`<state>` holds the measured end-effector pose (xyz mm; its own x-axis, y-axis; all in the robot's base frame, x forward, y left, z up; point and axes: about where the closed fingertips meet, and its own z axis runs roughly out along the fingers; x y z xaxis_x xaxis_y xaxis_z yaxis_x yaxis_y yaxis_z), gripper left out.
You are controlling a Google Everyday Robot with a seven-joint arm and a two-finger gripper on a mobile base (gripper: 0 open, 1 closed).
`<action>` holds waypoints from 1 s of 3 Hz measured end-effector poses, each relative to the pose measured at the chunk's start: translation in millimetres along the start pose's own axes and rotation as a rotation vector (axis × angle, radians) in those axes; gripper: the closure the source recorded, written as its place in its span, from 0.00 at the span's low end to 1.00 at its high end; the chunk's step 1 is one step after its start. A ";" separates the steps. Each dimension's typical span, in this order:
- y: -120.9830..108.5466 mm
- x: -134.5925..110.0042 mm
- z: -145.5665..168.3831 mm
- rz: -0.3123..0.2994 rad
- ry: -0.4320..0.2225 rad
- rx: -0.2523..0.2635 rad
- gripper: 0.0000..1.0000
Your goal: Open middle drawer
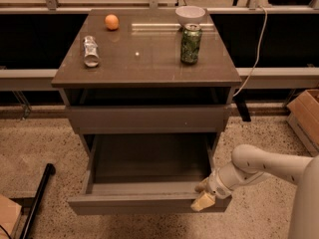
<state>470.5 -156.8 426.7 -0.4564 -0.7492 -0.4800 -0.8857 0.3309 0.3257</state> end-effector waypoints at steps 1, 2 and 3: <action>12.3 -13.2 -11.8 -0.064 0.031 0.006 0.76; 19.7 -19.8 -20.1 -0.104 0.047 0.014 0.99; 18.9 -18.6 -15.7 -0.110 0.046 -0.010 1.00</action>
Offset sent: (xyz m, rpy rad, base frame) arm -0.0076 0.0102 0.0490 -0.0574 -0.0886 0.1253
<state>463.7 -145.6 454.6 -0.3517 -0.8065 -0.4753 -0.9292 0.2395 0.2813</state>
